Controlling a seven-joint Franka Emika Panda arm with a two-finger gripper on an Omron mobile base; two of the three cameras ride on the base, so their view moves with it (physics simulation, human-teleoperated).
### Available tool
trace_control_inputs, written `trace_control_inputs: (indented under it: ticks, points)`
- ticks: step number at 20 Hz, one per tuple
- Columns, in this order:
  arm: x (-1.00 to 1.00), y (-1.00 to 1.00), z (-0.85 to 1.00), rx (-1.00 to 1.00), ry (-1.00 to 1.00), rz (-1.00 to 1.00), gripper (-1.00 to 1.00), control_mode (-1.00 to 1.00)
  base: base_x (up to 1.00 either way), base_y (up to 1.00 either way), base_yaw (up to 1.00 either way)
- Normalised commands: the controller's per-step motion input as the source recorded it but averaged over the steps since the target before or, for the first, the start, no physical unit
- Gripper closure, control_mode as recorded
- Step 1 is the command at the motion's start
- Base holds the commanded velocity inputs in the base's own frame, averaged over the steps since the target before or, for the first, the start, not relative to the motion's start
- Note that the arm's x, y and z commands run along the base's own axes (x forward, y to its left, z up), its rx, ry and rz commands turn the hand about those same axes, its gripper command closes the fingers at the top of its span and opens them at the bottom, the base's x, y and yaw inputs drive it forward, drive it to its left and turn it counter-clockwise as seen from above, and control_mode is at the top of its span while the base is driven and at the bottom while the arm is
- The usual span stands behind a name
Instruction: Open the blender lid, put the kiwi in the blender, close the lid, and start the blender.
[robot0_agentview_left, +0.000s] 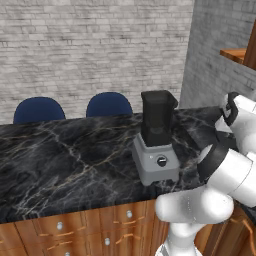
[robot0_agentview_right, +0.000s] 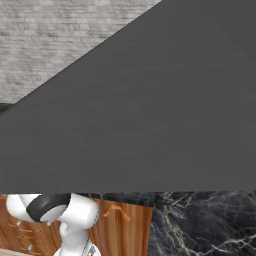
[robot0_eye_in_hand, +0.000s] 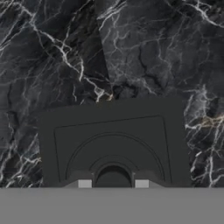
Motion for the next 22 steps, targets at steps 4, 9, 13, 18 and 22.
trace_control_inputs:
  ticks: [4,9,13,18,22]
  points:
    - [-0.15,0.42,1.0,-0.01,-0.18,0.0,1.0,-1.0,0.0,0.0,0.0]
    - [-0.04,0.43,1.0,-0.05,-0.18,0.0,1.0,-1.0,0.0,0.0,0.0]
    - [-0.06,0.43,1.0,-0.06,-0.15,0.0,1.0,-1.0,0.0,0.0,0.0]
    - [-0.01,0.55,0.98,-0.07,-0.11,0.0,1.0,-1.0,0.0,0.0,0.0]
    - [0.0,0.76,0.77,-0.07,-0.03,0.0,1.0,-1.0,0.0,0.0,0.0]
